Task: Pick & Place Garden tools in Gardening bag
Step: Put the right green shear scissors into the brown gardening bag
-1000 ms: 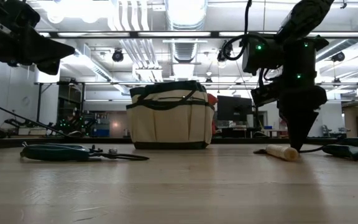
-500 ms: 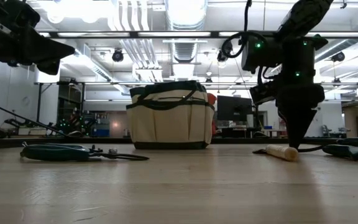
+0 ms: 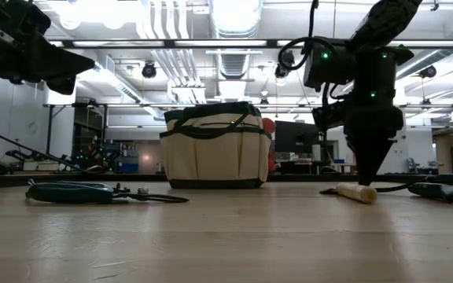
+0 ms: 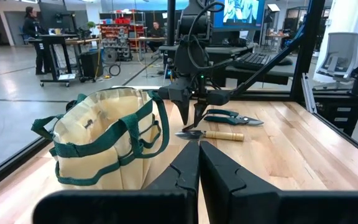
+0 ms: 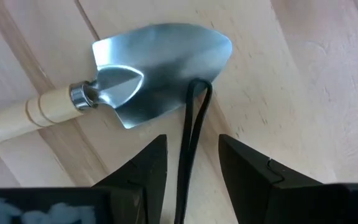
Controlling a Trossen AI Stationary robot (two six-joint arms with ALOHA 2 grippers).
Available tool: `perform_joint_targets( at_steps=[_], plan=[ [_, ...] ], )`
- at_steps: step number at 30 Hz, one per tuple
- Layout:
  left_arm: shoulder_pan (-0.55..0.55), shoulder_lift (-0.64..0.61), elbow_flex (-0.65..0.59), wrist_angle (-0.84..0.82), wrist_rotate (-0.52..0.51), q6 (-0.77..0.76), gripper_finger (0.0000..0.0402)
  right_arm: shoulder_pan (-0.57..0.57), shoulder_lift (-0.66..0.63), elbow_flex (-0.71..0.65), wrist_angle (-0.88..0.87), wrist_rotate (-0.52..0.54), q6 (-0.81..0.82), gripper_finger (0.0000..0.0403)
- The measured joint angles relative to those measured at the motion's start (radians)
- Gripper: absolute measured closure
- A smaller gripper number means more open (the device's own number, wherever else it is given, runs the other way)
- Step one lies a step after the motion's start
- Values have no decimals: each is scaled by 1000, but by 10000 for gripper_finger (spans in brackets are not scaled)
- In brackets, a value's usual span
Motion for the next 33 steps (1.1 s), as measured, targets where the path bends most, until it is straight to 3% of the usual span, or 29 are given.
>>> perform_joint_targets(
  at_steps=[16, 28, 33],
  plan=[
    [0, 0, 0, 0, 0, 0, 387, 3, -3, -47, 53, 10, -12, 292],
    [0, 0, 0, 0, 0, 0, 387, 5, -1, -51, 71, 33, -28, 387],
    [0, 0, 0, 0, 0, 0, 387, 5, -1, -51, 77, 32, -43, 394]
  ],
)
